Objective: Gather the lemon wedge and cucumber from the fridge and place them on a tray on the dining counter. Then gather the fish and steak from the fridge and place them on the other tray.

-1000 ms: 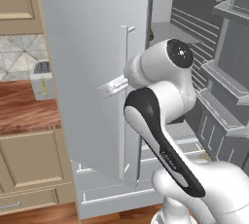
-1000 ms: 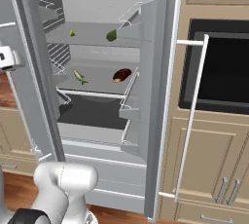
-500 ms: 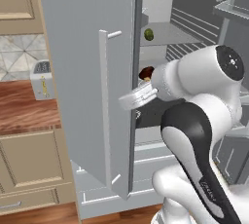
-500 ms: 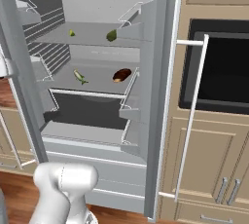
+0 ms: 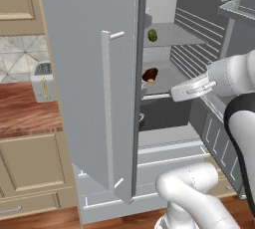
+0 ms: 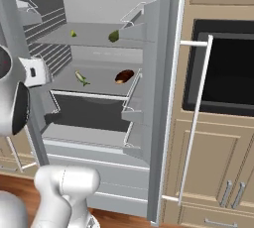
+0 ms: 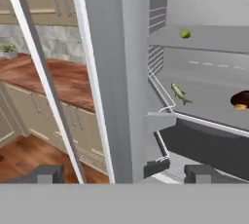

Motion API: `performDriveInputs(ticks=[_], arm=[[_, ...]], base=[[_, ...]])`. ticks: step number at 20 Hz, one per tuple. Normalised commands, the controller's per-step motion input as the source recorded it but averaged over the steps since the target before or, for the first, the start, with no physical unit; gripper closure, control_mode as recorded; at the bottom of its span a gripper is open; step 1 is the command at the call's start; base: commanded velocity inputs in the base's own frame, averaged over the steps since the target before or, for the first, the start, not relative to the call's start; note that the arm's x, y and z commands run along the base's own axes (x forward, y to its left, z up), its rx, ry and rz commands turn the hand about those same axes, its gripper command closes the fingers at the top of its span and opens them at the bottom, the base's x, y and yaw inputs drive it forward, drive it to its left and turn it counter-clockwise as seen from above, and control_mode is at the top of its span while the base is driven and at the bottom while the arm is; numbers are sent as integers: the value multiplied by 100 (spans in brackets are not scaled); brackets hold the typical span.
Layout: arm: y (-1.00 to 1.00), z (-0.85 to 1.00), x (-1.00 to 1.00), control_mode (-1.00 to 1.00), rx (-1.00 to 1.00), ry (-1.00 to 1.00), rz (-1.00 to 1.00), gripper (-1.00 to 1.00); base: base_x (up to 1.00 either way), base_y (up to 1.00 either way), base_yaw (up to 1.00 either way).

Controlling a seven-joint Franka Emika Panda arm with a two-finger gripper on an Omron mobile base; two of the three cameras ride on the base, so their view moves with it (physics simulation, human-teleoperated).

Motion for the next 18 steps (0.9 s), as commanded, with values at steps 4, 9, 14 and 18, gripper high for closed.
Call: performDriveInputs(ticks=[4, 9, 14, 18], arm=[[-41, 23, 42, -100, 12, 14, -6, -100], [-9, 1, 63, -100, 14, 11, 0, -100], [0, -12, 69, -100, 11, 5, 0, -100], [15, -31, 64, -100, 11, 3, -8, -100]], base=[[0, 0, 0], [0, 0, 0], [0, 0, 0], [0, 0, 0]])
